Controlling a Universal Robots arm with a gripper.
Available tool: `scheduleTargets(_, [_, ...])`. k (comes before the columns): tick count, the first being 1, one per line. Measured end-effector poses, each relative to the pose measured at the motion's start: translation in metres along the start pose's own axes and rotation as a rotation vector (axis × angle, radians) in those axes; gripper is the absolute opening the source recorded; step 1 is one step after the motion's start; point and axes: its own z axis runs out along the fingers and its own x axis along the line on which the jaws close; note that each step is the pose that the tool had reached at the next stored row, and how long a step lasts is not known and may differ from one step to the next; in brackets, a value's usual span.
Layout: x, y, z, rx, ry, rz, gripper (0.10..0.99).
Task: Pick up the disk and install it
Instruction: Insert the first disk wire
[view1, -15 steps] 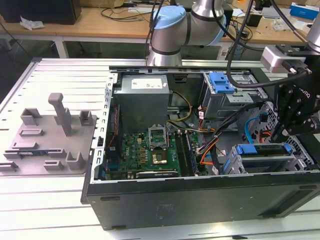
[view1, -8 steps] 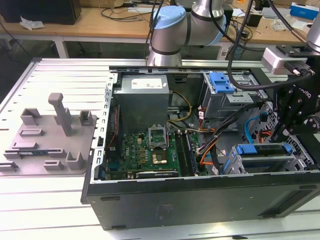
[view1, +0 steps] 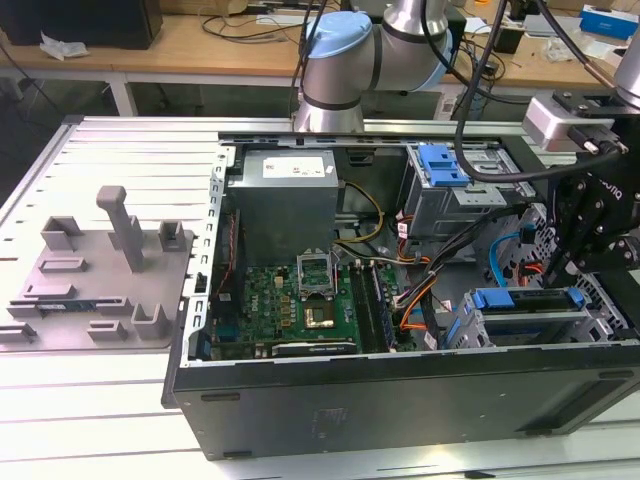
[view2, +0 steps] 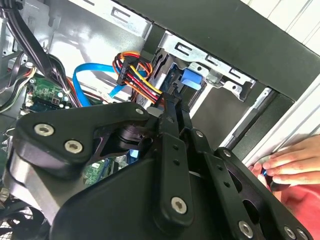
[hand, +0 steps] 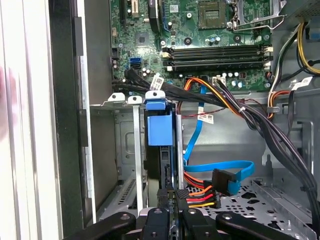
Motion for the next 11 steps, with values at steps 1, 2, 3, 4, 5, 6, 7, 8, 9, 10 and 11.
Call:
scheduleTargets(1, [0.0000,0.0000,0.0000,0.000,0.0000,0.000,0.169])
scheduleTargets(2, [0.0000,0.0000,0.0000,0.000,-0.0001,0.000,0.169])
scheduleTargets(3, [0.0000,0.0000,0.0000,0.000,0.0000,0.000,0.169])
scheduleTargets(4, [0.0000,0.0000,0.0000,0.000,0.0000,0.000,0.169])
scheduleTargets(5, [0.0000,0.0000,0.0001,0.000,0.0000,0.000,0.169])
scheduleTargets(6, [-0.0001,0.0001,0.0003,0.000,0.0000,0.000,0.169])
scheduleTargets(7, [-0.0001,0.0001,0.0005,0.000,-0.0001,0.000,0.169])
scheduleTargets(8, [-0.0001,0.0002,0.0009,0.000,-0.0001,0.001,0.169])
scheduleTargets(9, [-0.0001,0.0002,0.0013,0.000,-0.0001,0.001,0.169])
scheduleTargets(10, [-0.0001,0.0002,0.0016,0.000,-0.0001,0.001,0.169])
scheduleTargets(11, [-0.0002,0.0003,0.0019,0.000,-0.0001,0.001,0.169])
